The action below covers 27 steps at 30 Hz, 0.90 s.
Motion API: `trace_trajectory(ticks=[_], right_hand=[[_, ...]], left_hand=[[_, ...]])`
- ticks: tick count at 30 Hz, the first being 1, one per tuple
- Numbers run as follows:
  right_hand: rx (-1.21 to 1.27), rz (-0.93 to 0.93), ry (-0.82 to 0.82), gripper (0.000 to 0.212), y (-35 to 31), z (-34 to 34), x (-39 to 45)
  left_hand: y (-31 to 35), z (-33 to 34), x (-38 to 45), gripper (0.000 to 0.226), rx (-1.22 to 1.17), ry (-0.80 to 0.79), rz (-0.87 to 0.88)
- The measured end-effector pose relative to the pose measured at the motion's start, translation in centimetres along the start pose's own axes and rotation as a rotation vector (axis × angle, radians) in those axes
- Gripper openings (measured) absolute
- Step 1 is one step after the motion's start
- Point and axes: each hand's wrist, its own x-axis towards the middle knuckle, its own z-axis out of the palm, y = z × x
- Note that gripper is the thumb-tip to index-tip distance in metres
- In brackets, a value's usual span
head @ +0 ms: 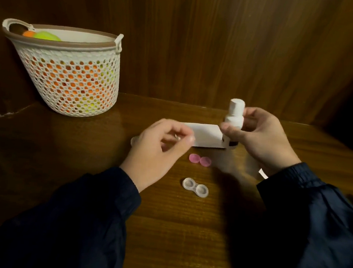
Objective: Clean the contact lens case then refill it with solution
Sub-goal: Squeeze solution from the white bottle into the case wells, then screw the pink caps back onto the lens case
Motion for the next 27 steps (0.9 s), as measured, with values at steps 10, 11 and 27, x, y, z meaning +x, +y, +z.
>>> trace_trajectory(ticks=[10, 11, 27], right_hand=[[-0.478, 0.064, 0.22, 0.04, 2.5, 0.0, 0.3], [-0.478, 0.072, 0.226, 0.042, 2.4, 0.0, 0.2], [-0.693, -0.277, -0.313, 0.034, -1.2, 1.7, -2.0]], left_hand=[[0.3, 1.2, -0.8, 0.028, 0.183, -0.148, 0.046], [0.4, 1.1, -0.8, 0.029, 0.192, -0.155, 0.045], [-0.2, 0.8, -0.4, 0.016, 0.263, -0.105, -0.051]])
